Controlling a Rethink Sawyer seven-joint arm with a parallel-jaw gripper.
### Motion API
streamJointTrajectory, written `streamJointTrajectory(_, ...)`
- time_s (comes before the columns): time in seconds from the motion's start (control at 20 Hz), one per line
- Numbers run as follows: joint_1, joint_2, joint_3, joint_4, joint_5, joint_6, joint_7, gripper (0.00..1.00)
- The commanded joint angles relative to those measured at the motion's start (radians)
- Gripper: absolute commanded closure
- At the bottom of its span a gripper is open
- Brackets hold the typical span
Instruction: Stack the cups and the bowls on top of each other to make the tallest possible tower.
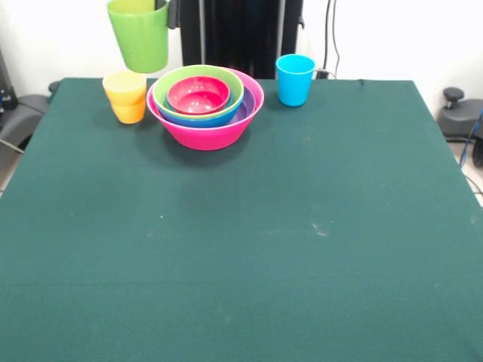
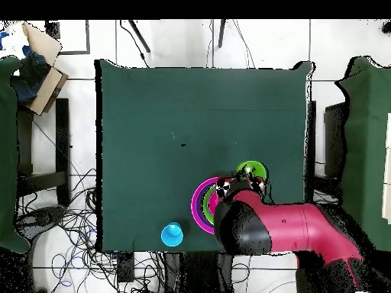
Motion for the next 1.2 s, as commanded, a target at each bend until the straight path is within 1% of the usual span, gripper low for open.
streamJointTrajectory(0.05,0.021,0.018,-0.076,0.144,-0.107,-0.087,0.068,1.0)
streamJointTrajectory(0.3,0.0,0.036,-0.097,0.179,-0.14,-0.152,0.063,1.0)
streamJointTrajectory(0.5,0.006,0.063,-0.154,0.186,-0.195,-0.214,0.075,1.0)
streamJointTrajectory(0.65,0.038,0.094,-0.214,0.174,-0.237,-0.257,0.099,1.0)
streamJointTrajectory(0.85,0.095,0.117,-0.289,0.164,-0.26,-0.299,0.127,1.0)
streamJointTrajectory(1.05,0.158,0.12,-0.347,0.158,-0.247,-0.312,0.144,1.0)
streamJointTrajectory(1.2,0.182,0.106,-0.362,0.163,-0.224,-0.304,0.137,1.0)
